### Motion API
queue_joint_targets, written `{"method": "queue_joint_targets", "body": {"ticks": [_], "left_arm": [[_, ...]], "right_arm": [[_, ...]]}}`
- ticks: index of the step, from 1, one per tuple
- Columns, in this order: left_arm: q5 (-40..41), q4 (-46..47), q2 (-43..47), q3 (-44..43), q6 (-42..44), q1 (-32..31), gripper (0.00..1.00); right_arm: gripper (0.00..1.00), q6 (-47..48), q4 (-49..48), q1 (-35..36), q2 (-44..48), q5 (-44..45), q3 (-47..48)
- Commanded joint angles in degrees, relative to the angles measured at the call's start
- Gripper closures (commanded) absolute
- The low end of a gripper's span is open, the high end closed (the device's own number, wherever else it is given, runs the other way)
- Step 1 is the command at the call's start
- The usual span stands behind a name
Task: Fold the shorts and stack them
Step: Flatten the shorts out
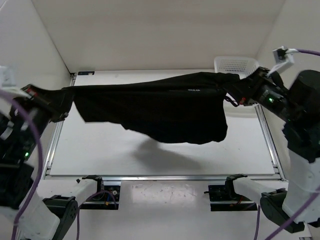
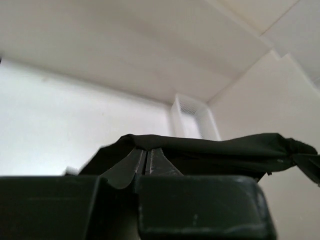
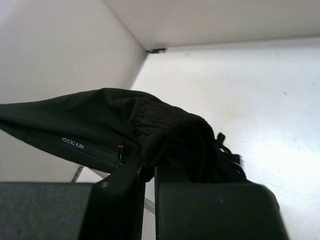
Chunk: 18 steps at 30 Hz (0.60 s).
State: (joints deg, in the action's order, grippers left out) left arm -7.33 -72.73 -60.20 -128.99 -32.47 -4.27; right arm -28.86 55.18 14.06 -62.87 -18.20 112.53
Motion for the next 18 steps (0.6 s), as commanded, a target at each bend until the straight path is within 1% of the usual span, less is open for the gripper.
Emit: {"method": "queue_joint_targets", "body": {"ticks": [1, 3, 5, 7, 9, 10, 12, 13, 14, 15, 16, 17, 18], "left_arm": [[12.9, -2.4, -0.4, -7.6, 0.7, -0.8, 0.9], [14.3, -2.4, -1.7, -8.6, 1.3, -1.4, 0.9], [14.8, -2.4, -2.7, -7.6, 1.8, -1.4, 0.9], [14.8, -1.2, -5.1, -4.7, 1.8, -1.4, 0.9], [15.4, 0.2, -8.0, -1.9, 2.4, -1.4, 0.9], [15.4, 2.9, -8.8, 2.1, 3.2, -1.4, 0.9], [16.6, 6.0, -10.7, 6.5, 3.2, -1.4, 0.9], [16.6, 7.3, -13.7, 8.3, 3.9, -1.4, 0.9], [16.6, 9.5, -15.5, 11.0, 3.9, -0.6, 0.9], [16.6, 10.8, -17.5, 12.3, 3.9, 0.0, 0.9], [15.5, 11.7, -22.0, 13.3, 3.9, 0.5, 0.9], [14.5, 12.5, -24.6, 14.1, 3.4, 1.5, 0.9], [13.8, 14.3, -27.2, 14.1, 3.4, 2.1, 0.9]], "right_arm": [[1.0, 3.4, 8.5, -0.9, 0.8, 0.7, 5.7], [1.0, 3.4, 9.1, -0.9, 0.8, 0.7, 5.8], [1.0, 3.4, 9.1, -0.9, 1.3, 1.6, 3.6], [1.0, 3.4, 7.6, -0.9, 1.3, 3.6, -1.5], [1.0, 3.4, 3.8, -0.9, 1.3, 5.0, -5.9], [1.0, 3.4, 2.2, -0.9, 0.6, 5.5, -10.4], [1.0, 2.8, -3.0, -0.9, -2.1, 6.3, -14.6], [1.0, 2.8, -5.0, -0.9, -3.4, 6.3, -16.4], [1.0, 2.2, -7.3, -0.9, -7.0, 5.6, -19.9], [1.0, 1.4, -11.1, -0.9, -9.3, 5.6, -21.0], [1.0, 1.4, -12.9, -0.9, -11.8, 4.8, -21.7], [1.0, 0.0, -14.7, -0.9, -17.8, 4.7, -21.7], [1.0, -0.7, -17.3, -0.9, -21.1, 4.7, -21.0]]}}
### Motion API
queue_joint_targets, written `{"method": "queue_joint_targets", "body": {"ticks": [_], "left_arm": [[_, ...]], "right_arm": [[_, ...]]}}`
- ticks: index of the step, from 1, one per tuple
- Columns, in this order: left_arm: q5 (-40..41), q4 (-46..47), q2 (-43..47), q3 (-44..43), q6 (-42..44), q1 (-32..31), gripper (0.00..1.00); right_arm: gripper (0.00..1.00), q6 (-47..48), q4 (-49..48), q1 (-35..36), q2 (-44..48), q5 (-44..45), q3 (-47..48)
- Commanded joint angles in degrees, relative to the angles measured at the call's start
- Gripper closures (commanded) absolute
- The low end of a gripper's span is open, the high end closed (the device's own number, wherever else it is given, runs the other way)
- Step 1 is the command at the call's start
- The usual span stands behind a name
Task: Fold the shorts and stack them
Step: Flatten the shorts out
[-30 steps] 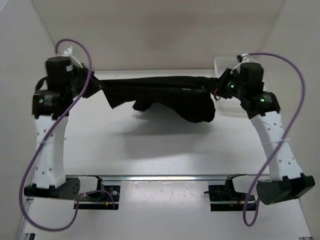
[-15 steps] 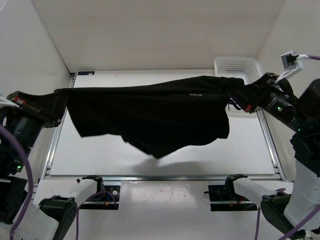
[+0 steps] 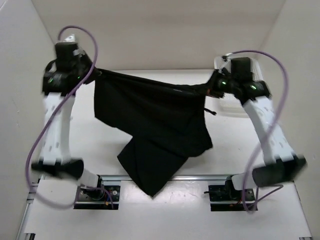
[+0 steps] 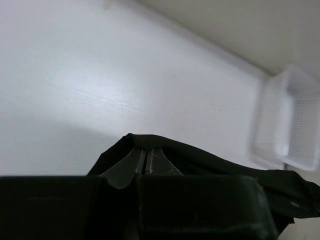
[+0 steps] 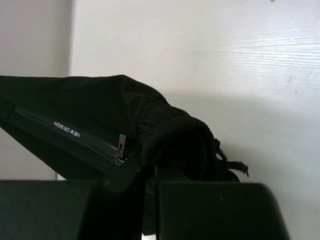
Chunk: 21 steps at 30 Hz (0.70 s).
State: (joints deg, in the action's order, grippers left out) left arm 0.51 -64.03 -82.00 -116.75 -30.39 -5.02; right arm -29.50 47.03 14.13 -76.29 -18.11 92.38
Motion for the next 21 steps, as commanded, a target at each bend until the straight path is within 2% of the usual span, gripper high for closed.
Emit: {"method": "queue_joint_targets", "body": {"ticks": [1, 3, 4, 5, 6, 8, 9, 11, 12, 14, 18, 19, 20, 21], "left_arm": [[5.0, 5.6, -12.0, 1.9, 1.3, 2.8, 0.9], [3.8, 6.7, -19.7, -3.7, 1.3, 4.2, 0.88], [1.8, 5.8, -24.5, -7.3, 1.3, 4.2, 0.71], [0.7, 4.4, -34.4, -11.4, 1.3, 4.9, 0.28], [0.1, 2.4, -39.2, -20.9, 1.3, 5.5, 0.18], [-1.4, -3.7, -49.5, -28.9, 1.3, 5.5, 0.09], [-1.4, -4.3, -50.8, -31.8, 1.3, 5.5, 0.08], [-1.4, -2.9, -49.2, -26.9, 1.3, 5.5, 0.08], [-1.4, 2.4, -44.3, -17.5, 1.3, 5.5, 0.08], [-1.4, 6.6, -38.7, -9.3, 1.3, 5.5, 0.08], [-2.2, 6.5, -28.1, 3.3, 1.8, 5.5, 0.13], [-2.2, 6.5, -26.1, 9.4, 1.8, 4.2, 0.13], [-2.2, 6.5, -24.2, 12.6, 1.8, 3.4, 0.14], [-1.0, 6.5, -20.9, 15.6, 1.8, 2.7, 0.16]], "right_arm": [[0.99, -0.6, -10.5, -1.5, -11.4, 4.7, 0.5], [0.59, -1.4, -11.3, -2.0, -24.8, 3.6, 6.6], [0.41, -1.9, -11.3, -2.0, -29.7, 3.6, 16.5], [0.33, -1.9, -10.2, -2.6, -40.4, 1.9, 23.2], [0.24, -3.6, -8.1, -2.6, -45.1, -0.2, 29.5], [0.22, -5.1, -6.2, -3.1, -54.7, -3.4, 43.9], [0.22, -5.1, -5.4, -3.1, -55.9, -3.4, 45.9], [0.24, -4.3, -6.3, -3.1, -53.3, -2.3, 43.9], [0.26, -2.9, -7.5, -2.5, -51.3, -0.4, 37.2], [0.3, -2.3, -9.9, -2.0, -44.8, 1.5, 29.7], [0.32, -1.2, -11.6, -1.5, -32.7, 5.3, 9.6], [0.32, -0.7, -12.1, -1.5, -27.6, 6.5, 5.5], [0.3, -0.1, -12.1, -1.5, -25.0, 7.7, -2.2], [0.28, -0.1, -12.7, -1.5, -22.6, 8.9, -5.8]]}}
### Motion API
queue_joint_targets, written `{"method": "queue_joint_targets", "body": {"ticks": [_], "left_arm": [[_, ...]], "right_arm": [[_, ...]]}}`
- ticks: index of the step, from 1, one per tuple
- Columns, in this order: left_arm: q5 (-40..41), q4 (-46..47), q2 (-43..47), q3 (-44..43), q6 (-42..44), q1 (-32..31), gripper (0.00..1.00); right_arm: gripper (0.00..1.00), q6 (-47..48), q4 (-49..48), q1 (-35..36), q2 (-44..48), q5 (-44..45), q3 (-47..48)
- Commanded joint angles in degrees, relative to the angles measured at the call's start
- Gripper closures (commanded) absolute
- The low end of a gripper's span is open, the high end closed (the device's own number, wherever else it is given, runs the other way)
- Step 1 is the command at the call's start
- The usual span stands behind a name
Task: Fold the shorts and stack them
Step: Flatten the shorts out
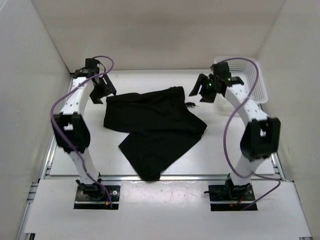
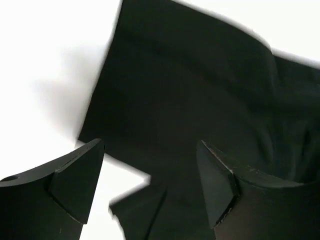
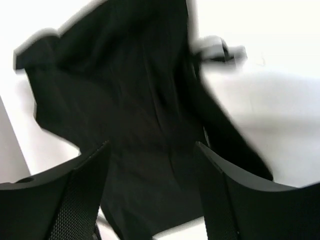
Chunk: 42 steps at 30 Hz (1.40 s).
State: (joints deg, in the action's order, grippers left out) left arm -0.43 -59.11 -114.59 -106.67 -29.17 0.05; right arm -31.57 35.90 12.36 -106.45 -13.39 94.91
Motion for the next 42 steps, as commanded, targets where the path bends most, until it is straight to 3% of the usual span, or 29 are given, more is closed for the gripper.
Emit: {"method": "queue_joint_targets", "body": {"ticks": [1, 5, 7, 8, 9, 11, 14, 15, 16, 19, 22, 25, 26, 27, 29, 30, 31, 32, 41, 42], "left_arm": [[0.0, 2.4, 13.2, 11.0, 0.6, -2.9, 0.16], [1.6, 4.9, 16.0, 17.5, 0.8, -4.2, 0.26], [2.7, 4.9, 13.7, 17.6, 1.3, -4.7, 0.4], [2.7, 4.9, 12.8, 16.7, 1.3, -4.7, 0.54], [2.7, 4.9, 12.1, 15.9, 1.3, -4.7, 0.59], [2.7, 4.2, 11.6, 16.6, 1.3, -4.7, 0.6], [-0.7, 4.2, 12.1, 21.5, 0.8, -4.7, 0.41], [-2.2, 4.2, 12.1, 23.2, 0.8, -4.7, 0.18], [-4.6, 4.2, 12.1, 24.7, 0.8, -5.4, 0.1], [-3.7, 5.3, 11.1, 29.4, 0.0, -7.1, 0.04], [-2.9, 8.3, 8.0, 30.9, -1.2, -7.1, 0.08], [-2.9, 8.8, 3.2, 28.8, -1.2, -5.9, 0.18], [-2.9, 8.8, 0.9, 27.8, -1.2, -5.9, 0.27], [-2.9, 8.8, -0.5, 25.5, -1.2, -5.9, 0.33], [-2.9, 8.8, -4.1, 23.2, -0.2, -5.2, 0.5], [-2.9, 8.2, -5.0, 20.6, -0.2, -4.5, 0.74], [-3.7, 8.2, -5.7, 19.3, -0.2, -4.5, 0.86], [-4.4, 8.2, -6.4, 18.2, 0.3, -3.7, 0.9], [0.6, 0.2, -7.9, 6.4, 4.4, 1.2, 0.9], [0.6, -0.5, -7.2, 5.8, 4.9, 1.9, 0.83]], "right_arm": [[0.27, 2.8, -1.5, 0.3, 11.6, 4.8, -11.4], [0.27, 4.3, -1.5, 0.8, 17.6, 5.8, -22.3], [0.29, 4.3, -1.5, 1.3, 17.6, 6.5, -25.7], [0.3, 4.9, -1.5, 1.4, 17.6, 6.5, -26.3], [0.3, 4.9, -1.0, 1.9, 17.1, 7.4, -26.8], [0.25, 4.9, -1.0, 1.9, 16.4, 8.0, -28.7], [0.24, 4.9, -2.3, 1.9, 13.0, 9.1, -29.6], [0.24, 4.9, -2.8, 1.9, 12.2, 9.8, -29.6], [0.24, 4.9, -2.9, 1.9, 11.4, 10.5, -29.0], [0.24, 4.9, -3.5, 1.9, 8.0, 11.0, -28.3], [0.29, 3.4, -5.5, 1.4, 4.8, 11.0, -28.3], [0.49, 2.2, -7.3, 0.8, 2.1, 9.8, -28.5], [0.58, 2.2, -7.3, 0.8, 2.0, 9.3, -28.5], [0.81, 2.2, -7.3, 0.8, 1.5, 9.3, -27.9], [0.97, 1.7, -7.3, 0.8, 2.7, 8.7, -27.9], [1.0, 1.2, -7.3, 0.8, 3.4, 8.7, -27.9], [1.0, 1.2, -6.8, 0.8, 5.0, 8.7, -28.5], [1.0, 0.5, -6.8, 0.8, 5.9, 8.7, -28.5], [1.0, -5.3, -2.8, 2.8, 20.8, 9.8, -43.8], [0.96, -5.3, -2.8, 4.3, 22.7, 11.2, -44.7]]}}
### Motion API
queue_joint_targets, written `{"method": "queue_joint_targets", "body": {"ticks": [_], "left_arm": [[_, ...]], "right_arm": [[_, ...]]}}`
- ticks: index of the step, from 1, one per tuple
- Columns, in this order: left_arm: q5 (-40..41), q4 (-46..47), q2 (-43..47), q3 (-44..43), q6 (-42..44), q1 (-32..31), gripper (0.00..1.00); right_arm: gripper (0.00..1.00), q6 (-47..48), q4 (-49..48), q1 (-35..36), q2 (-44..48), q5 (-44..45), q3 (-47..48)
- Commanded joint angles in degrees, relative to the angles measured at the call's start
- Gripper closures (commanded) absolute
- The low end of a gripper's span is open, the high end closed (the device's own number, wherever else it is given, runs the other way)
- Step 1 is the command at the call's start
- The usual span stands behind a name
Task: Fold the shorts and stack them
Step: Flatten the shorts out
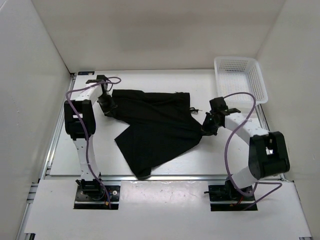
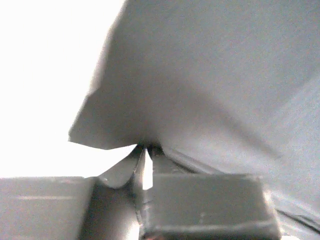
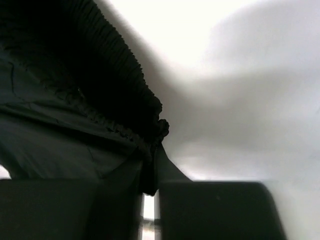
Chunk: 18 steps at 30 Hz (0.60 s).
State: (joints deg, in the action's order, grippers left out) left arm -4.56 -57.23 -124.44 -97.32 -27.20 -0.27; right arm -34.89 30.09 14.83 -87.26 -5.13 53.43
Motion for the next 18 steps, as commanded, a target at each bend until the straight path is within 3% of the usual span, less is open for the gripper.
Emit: {"method": "queue_joint_targets", "body": {"ticks": [1, 2, 4, 5, 8, 10, 11, 13, 14, 15, 16, 18], "left_arm": [[4.2, -3.0, 2.6, -4.4, 4.1, 2.8, 0.68], [3.5, -3.5, 3.7, -4.4, 4.7, 2.8, 0.5], [2.8, -5.4, 5.6, -5.0, 5.3, 2.8, 0.07], [2.8, -5.4, 6.4, -6.3, 5.3, 2.8, 0.0], [2.8, -6.0, 7.6, -10.1, 5.3, 2.8, 0.03], [2.2, -6.0, 6.1, -13.1, 5.3, 2.8, 0.17], [1.6, -6.0, 4.7, -17.1, 5.3, 2.8, 0.39], [0.4, -6.0, -0.4, -21.3, 4.6, 2.8, 0.54], [0.4, -6.7, -2.3, -25.8, 4.0, 2.8, 0.54], [0.4, -7.3, -4.0, -27.9, 3.2, 2.8, 0.54], [-0.1, -7.3, -5.6, -29.8, 3.2, 2.8, 0.41], [-0.6, -7.3, -10.1, -35.0, 2.7, 2.3, 0.24]], "right_arm": [[0.61, -2.5, 3.0, 2.7, 4.1, 4.0, -3.2], [0.42, -2.5, 3.8, 3.4, 4.1, 5.1, -3.2], [0.2, -2.5, 5.3, 4.5, 4.6, 7.5, -1.2], [0.12, -2.5, 6.6, 5.2, 4.6, 9.8, 0.2], [0.1, -1.3, 7.2, 5.7, 2.6, 12.3, 7.3], [0.12, -0.2, 7.2, 5.7, 0.4, 14.5, 14.0], [0.24, -0.2, 7.2, 5.7, -3.1, 15.1, 16.7], [0.45, 0.5, 7.2, 5.7, -7.0, 16.4, 21.8], [0.59, 1.2, 7.2, 5.7, -11.3, 17.0, 26.9], [0.63, 1.2, 7.2, 5.7, -13.7, 17.0, 29.8], [0.63, 1.8, 7.2, 5.7, -16.0, 17.0, 32.6], [0.6, 1.8, 7.2, 5.2, -22.5, 17.0, 37.7]]}}
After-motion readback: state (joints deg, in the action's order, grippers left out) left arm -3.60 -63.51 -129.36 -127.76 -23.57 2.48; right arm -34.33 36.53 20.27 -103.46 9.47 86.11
